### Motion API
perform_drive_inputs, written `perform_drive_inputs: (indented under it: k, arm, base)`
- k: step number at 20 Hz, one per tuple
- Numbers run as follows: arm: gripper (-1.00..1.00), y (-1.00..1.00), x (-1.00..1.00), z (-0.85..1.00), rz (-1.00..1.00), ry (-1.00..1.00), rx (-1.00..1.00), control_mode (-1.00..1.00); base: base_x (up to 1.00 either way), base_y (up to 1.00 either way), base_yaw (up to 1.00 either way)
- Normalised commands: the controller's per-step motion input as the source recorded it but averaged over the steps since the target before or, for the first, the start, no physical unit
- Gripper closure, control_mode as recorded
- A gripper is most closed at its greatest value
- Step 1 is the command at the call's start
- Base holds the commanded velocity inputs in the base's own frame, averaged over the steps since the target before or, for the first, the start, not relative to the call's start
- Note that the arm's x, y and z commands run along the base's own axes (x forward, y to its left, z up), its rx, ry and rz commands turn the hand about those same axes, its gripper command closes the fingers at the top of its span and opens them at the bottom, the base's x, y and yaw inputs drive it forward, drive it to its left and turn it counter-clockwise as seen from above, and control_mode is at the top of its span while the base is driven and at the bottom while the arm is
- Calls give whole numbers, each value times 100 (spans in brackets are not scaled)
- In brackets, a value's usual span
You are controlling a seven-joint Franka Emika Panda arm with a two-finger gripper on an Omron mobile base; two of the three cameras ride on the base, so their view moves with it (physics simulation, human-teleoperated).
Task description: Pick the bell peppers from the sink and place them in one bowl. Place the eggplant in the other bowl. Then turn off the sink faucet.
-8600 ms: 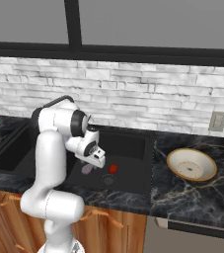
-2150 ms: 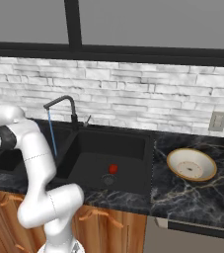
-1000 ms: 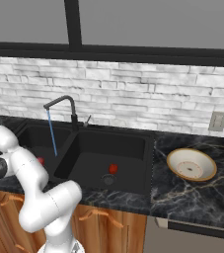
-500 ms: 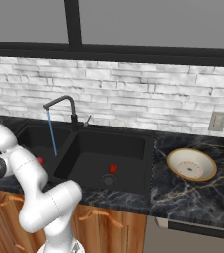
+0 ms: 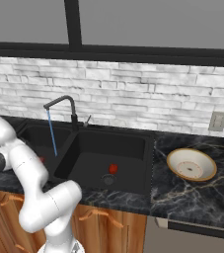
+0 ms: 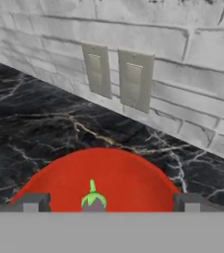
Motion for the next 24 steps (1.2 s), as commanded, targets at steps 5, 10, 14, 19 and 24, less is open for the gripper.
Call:
perform_drive_inputs:
  k: [5, 10, 14, 19, 24]
  arm:
    - [-100, -8, -25, 65, 0, 0, -4, -100]
    - [-100, -25, -29, 38, 0, 0, -1, -100]
    - [-100, -44, -27, 1, 0, 0, 0, -100]
    - [-100, -63, -39, -1, 0, -1, 0, -100]
    - [-100, -59, -42, -15, -4, 0, 2, -100]
  base:
    - [0, 0, 0]
    - [0, 0, 0]
    - [0, 0, 0]
    - [0, 0, 0]
    - [0, 0, 0]
